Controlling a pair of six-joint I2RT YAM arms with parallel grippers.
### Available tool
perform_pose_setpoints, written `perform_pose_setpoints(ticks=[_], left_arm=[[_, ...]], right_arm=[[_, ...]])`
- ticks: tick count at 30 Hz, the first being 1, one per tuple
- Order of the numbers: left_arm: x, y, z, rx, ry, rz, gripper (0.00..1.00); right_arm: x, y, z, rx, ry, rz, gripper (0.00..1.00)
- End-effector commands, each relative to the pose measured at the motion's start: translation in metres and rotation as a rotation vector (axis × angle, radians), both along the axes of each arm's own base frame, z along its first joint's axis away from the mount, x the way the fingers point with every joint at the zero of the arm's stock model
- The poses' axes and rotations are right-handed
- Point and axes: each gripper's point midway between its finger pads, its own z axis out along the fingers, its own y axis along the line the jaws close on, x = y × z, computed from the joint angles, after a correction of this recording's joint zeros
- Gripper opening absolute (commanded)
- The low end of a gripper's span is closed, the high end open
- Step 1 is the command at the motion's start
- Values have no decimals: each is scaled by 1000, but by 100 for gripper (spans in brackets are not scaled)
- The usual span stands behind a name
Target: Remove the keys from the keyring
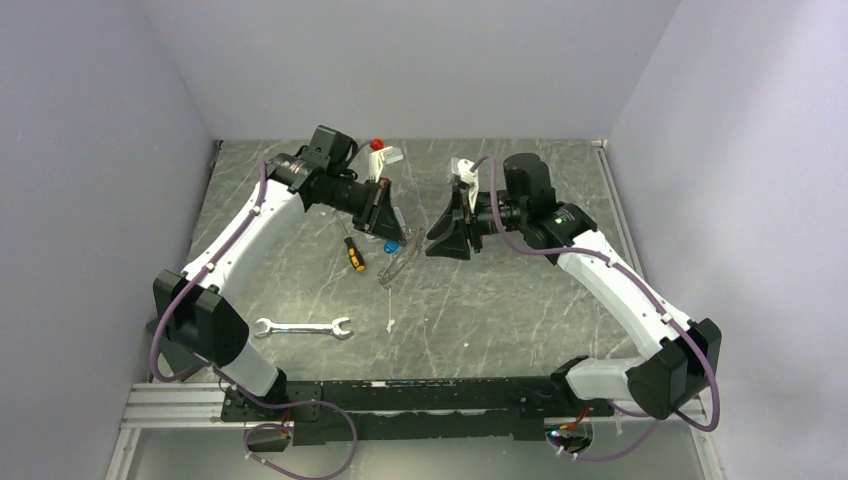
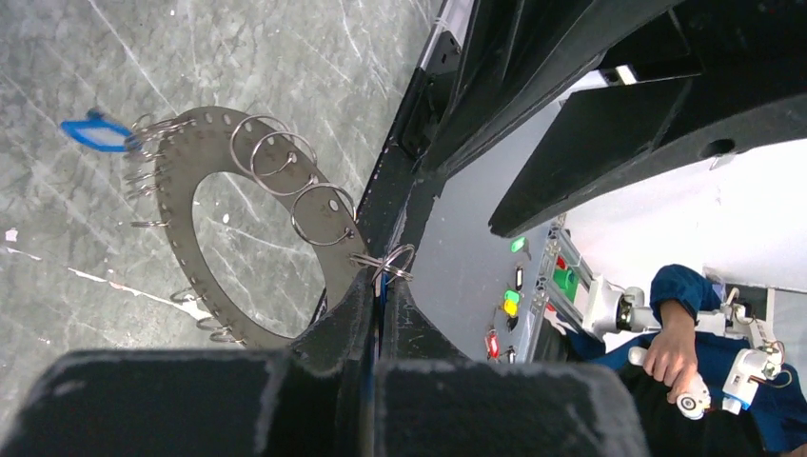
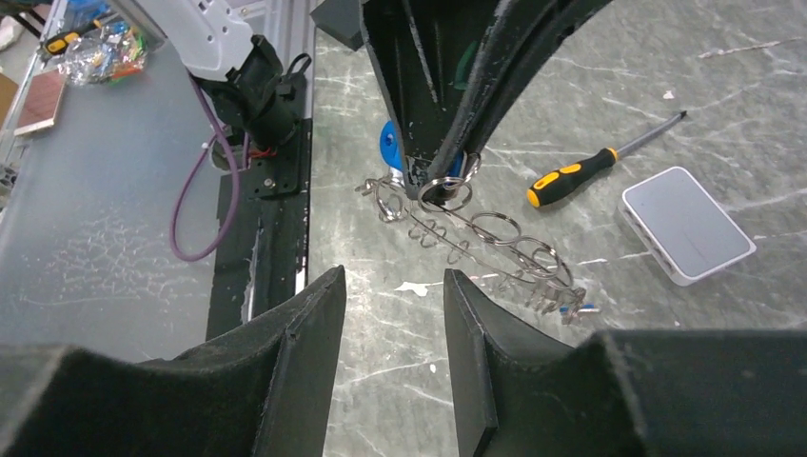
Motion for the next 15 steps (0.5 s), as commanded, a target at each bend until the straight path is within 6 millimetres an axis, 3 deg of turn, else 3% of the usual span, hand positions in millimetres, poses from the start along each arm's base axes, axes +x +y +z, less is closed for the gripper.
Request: perform_pose_setpoints(ticks=[1, 4, 12, 15], left_arm=[[-16, -1, 25, -107, -65, -85, 0], [-16, 1, 24, -97, -102, -92, 0], [12, 4, 9, 34, -50, 108, 0], [18, 5, 6, 63, -37, 154, 0]], right_arm=[[7, 5, 16, 7, -141, 11, 45], [9, 4, 16, -5, -191, 25, 45], [9, 15, 26, 24, -162, -13, 36], [13, 22, 23, 16, -144, -52, 45]])
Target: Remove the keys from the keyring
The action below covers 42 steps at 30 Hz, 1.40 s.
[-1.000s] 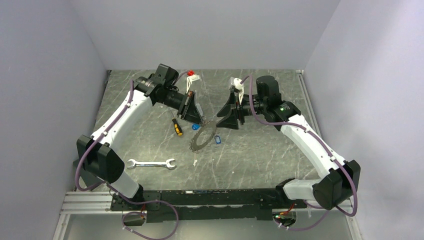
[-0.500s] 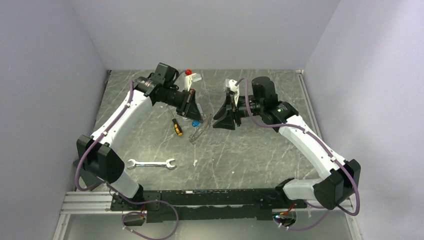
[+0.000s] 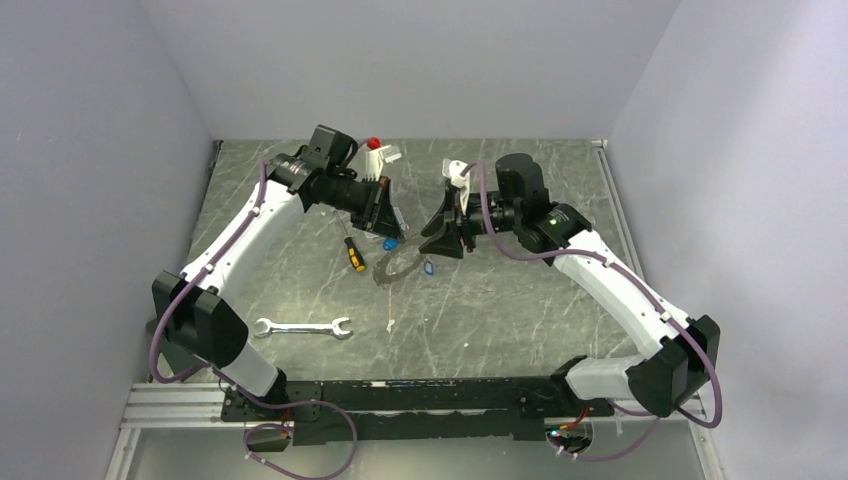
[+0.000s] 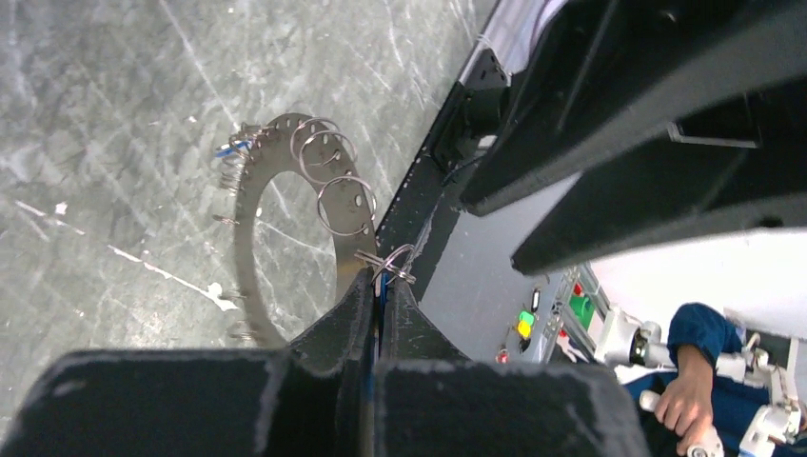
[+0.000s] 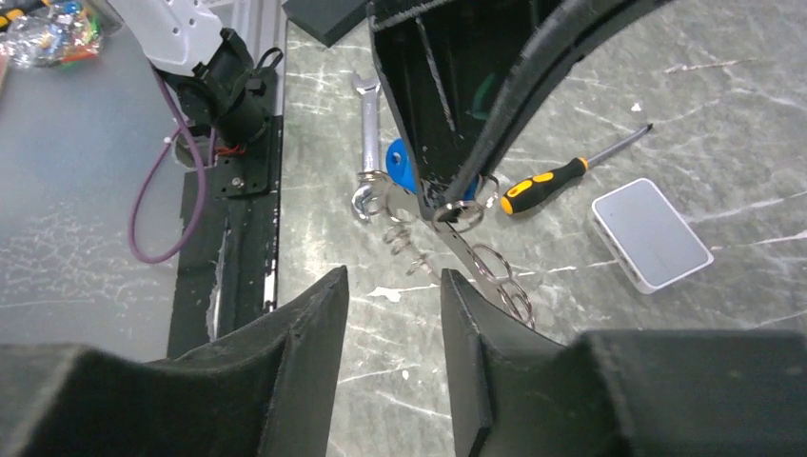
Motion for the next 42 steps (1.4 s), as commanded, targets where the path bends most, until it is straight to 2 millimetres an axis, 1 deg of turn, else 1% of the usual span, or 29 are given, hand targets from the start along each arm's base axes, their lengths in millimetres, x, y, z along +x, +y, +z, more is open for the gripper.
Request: perform_pose_setpoints(ticks=[1, 4, 10, 19, 27, 32, 35, 38, 42], left_arm=[[10, 2, 11, 20, -26, 102, 0], [12, 2, 10, 26, -24, 112, 0], [11, 1, 11, 27, -34, 107, 0], [9, -2, 10, 38, -53, 95, 0], [5, -2, 11, 34, -65, 78, 0], [5, -3, 12, 29, -65, 73, 0], [4, -3, 13, 24, -66, 68, 0], [2, -3, 14, 19, -76, 57, 0], [-2, -2, 16, 10, -87, 42, 0]], right_arm=[[12, 13, 22, 42, -57, -56, 47], [22, 17, 20, 34, -51, -107, 47], [33, 25, 15, 7, -63, -161, 44], [35, 37, 17, 3, -68, -151, 42], [42, 35, 4, -42, -96, -182, 38], [37, 36, 2, -42, -78, -159, 42], [38, 35, -3, -55, -78, -160, 43], [44, 33, -8, -80, -93, -183, 37], [53, 25, -13, -116, -140, -235, 35]])
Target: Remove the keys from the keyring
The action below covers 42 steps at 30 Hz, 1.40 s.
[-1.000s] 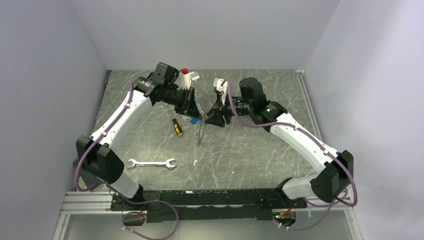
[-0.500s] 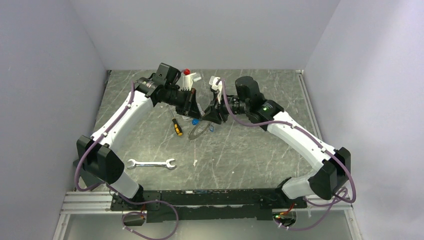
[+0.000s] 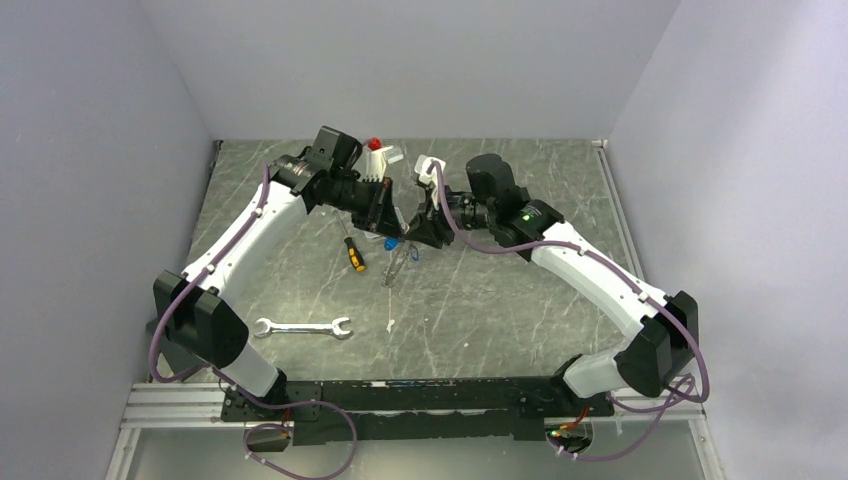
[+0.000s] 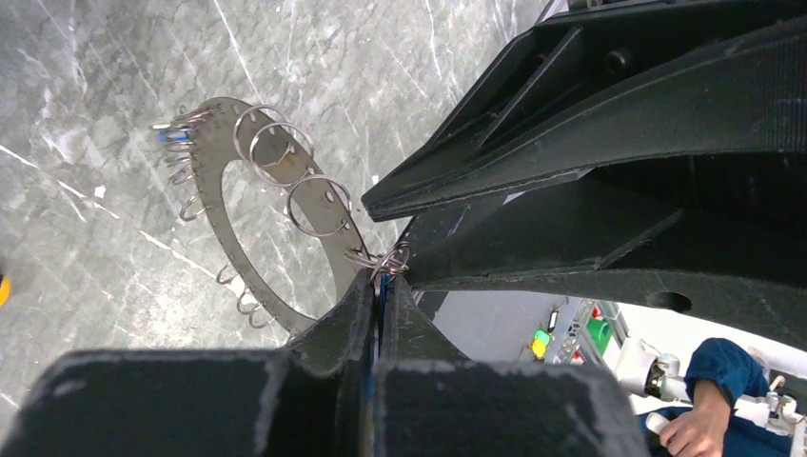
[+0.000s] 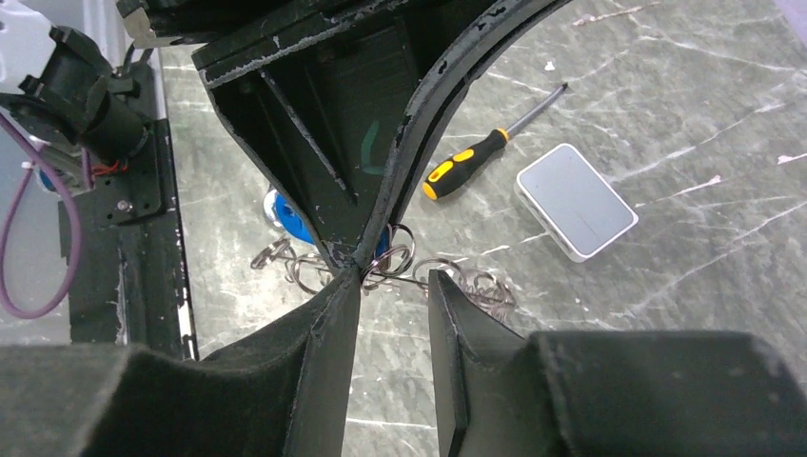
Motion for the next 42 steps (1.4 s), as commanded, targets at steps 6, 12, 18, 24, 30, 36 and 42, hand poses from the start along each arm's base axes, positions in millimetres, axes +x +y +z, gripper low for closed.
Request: perform_pose_setpoints(ticks=[6, 12, 18, 24, 30, 36, 42], left_arm=[[-16, -2, 29, -89, -81, -68, 0], [-19, -4, 33, -113, -81, -92, 0], [-23, -4, 35, -129, -84, -115, 0], [-19, 1, 36, -118, -101, -90, 0], [-14, 11, 34, -102, -116, -49, 0], [-8, 18, 29, -80, -117, -8, 0], [-7, 19, 21, -65, -106, 1, 0]], right_arm=[[17, -9, 15, -20, -135, -73, 32], [12, -5, 14, -14, -145, -23, 28], [4, -2, 8, -3, -133, 27, 28], [2, -4, 9, -14, -152, 36, 13], [1, -11, 8, -26, -157, 23, 1], [5, -15, 12, -7, -138, -10, 0], [6, -14, 17, 24, -98, -41, 0]])
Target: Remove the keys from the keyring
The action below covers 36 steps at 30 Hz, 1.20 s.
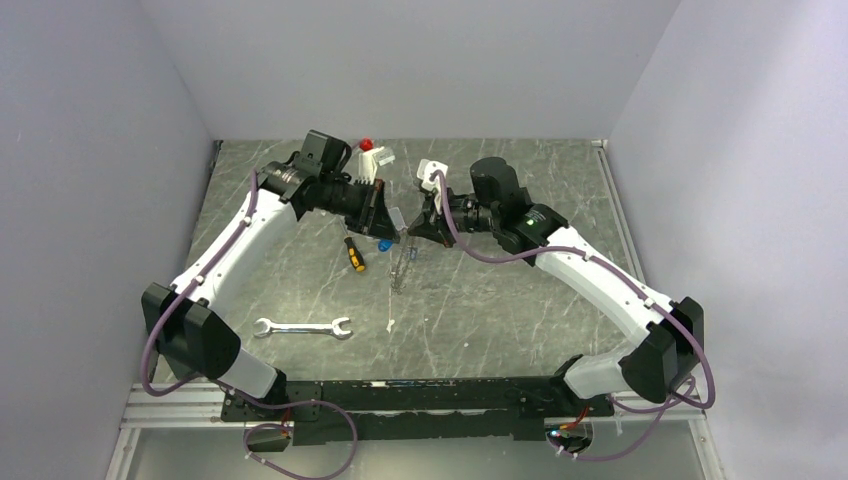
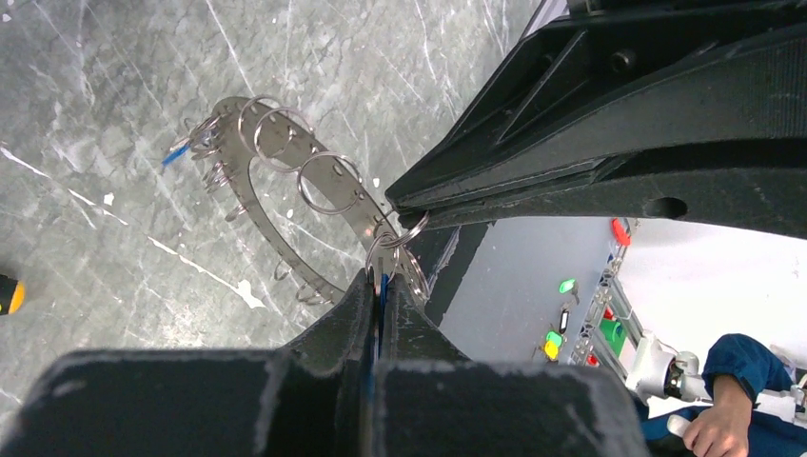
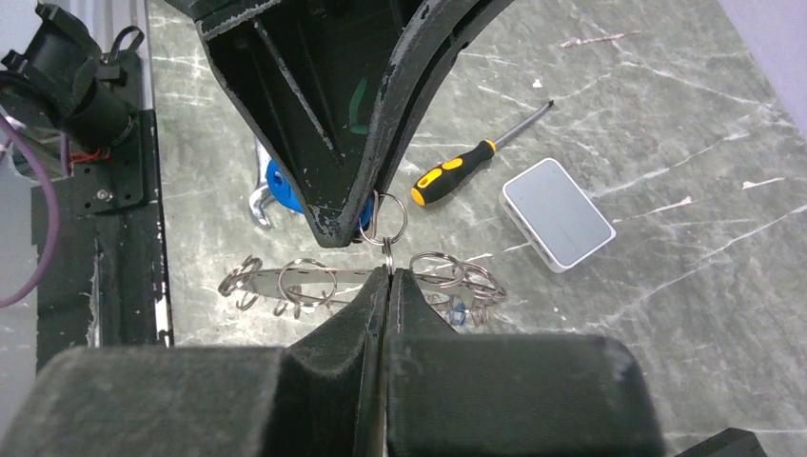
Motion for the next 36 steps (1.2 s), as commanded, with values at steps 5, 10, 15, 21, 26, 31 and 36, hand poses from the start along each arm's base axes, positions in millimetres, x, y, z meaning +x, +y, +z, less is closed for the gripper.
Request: perform_pose_setpoints(ticks=[5, 10, 15, 21, 26, 31, 36], left_arm=[[-4, 5, 11, -34, -37, 0, 0], [-3, 4, 10, -37, -39, -8, 0], [-6, 2, 7, -49, -40, -41, 0], [-7, 4, 3, -39, -65, -76, 0], [-13, 3, 5, -53, -85, -108, 0], [-22, 0, 3, -39, -113, -143, 0], [-23, -1, -1, -20, -121, -142, 0]], right_arm=[[3, -5, 17, 66, 18, -32, 0], [0, 0, 21, 93, 29, -6, 0], [-4, 3, 25, 124, 42, 37, 0], [-7, 5, 31, 141, 34, 104, 0], [-12, 5, 32, 156, 48, 152, 0], [-16, 7, 32, 181, 72, 189, 0], [-17, 9, 35, 192, 84, 209, 0]])
